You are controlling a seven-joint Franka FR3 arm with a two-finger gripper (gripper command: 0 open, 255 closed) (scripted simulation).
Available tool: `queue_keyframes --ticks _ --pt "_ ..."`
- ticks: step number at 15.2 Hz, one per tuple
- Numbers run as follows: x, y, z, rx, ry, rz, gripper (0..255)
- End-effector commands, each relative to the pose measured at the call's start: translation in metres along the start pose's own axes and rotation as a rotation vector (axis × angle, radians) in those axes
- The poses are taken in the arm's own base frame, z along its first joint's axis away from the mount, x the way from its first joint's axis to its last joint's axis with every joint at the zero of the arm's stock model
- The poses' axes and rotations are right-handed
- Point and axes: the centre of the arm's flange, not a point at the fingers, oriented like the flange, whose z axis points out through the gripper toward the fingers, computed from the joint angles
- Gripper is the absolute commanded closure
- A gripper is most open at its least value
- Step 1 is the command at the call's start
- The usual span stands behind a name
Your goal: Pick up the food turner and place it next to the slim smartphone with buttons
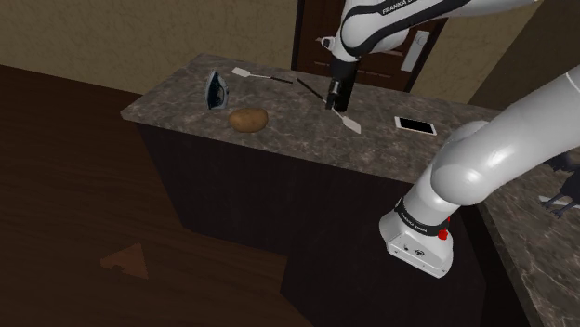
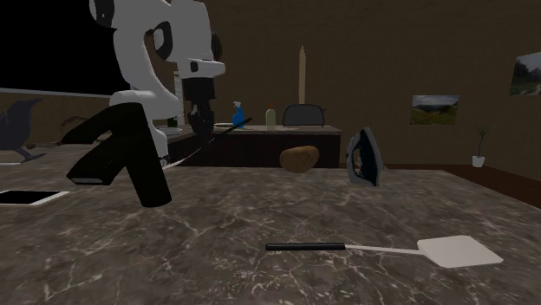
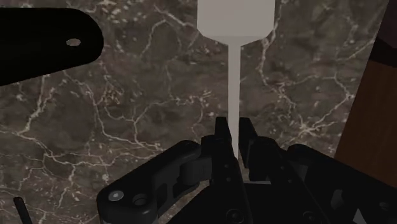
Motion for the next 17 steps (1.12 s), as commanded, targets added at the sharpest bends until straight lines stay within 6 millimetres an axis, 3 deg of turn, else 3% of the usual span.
queue_keyframes --ticks 1,17 --pt "-0.024 0.003 0.0 0.0 0.0 -0.001 255" --pt "-0.234 0.014 -0.015 0.0 0.0 -0.001 255"
